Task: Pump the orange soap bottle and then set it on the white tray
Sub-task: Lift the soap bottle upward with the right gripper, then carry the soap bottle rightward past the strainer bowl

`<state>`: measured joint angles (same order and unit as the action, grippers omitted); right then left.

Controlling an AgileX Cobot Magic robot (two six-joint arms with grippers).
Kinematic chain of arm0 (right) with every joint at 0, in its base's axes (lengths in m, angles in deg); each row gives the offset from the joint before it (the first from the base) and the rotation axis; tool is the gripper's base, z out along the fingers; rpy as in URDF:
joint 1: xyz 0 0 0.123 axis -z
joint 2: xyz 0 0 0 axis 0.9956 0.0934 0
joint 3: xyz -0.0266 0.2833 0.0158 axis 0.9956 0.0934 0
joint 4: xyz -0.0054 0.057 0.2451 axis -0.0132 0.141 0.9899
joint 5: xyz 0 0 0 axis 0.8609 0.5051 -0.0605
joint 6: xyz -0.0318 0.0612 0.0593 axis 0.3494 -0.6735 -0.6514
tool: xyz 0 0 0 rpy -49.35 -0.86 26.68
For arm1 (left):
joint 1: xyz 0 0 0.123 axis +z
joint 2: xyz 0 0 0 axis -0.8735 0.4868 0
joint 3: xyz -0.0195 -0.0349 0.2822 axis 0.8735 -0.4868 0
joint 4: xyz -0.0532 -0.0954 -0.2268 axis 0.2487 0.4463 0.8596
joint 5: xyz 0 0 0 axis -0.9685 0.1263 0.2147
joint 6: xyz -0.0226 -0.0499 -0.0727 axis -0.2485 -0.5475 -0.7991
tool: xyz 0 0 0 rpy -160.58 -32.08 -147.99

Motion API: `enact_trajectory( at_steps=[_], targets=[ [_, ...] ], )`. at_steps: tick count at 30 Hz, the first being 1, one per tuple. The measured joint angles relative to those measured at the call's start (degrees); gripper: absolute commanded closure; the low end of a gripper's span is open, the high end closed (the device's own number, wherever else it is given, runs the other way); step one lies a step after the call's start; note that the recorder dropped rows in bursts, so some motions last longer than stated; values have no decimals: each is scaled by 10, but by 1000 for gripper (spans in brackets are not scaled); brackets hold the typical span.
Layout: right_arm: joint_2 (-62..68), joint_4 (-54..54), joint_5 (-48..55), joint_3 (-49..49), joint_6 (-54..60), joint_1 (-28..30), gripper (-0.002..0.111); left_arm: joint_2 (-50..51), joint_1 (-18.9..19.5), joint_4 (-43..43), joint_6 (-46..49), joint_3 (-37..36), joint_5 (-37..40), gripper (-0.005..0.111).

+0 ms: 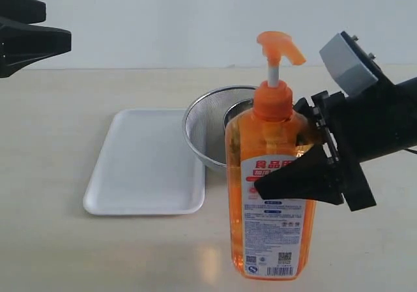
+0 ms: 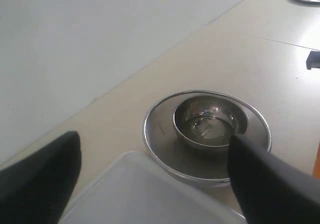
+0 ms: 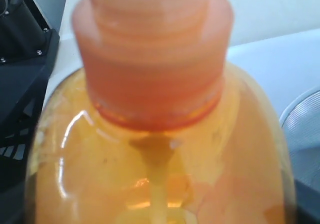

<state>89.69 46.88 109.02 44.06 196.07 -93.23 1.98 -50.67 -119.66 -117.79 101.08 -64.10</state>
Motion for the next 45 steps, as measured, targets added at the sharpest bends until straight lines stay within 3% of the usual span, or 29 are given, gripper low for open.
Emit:
enact_trajectory(
  at_steps=[23,37,45],
  targets=[
    [-87,-6,-43,0,-57,0,108,0,0,-1,0,0,0,33],
    [-197,4,-266,1,-149,0,108,0,0,-1,0,0,0,33],
    [-202,14,-332,4,-159,0,108,0,0,-1,0,0,0,33]
  ],
)
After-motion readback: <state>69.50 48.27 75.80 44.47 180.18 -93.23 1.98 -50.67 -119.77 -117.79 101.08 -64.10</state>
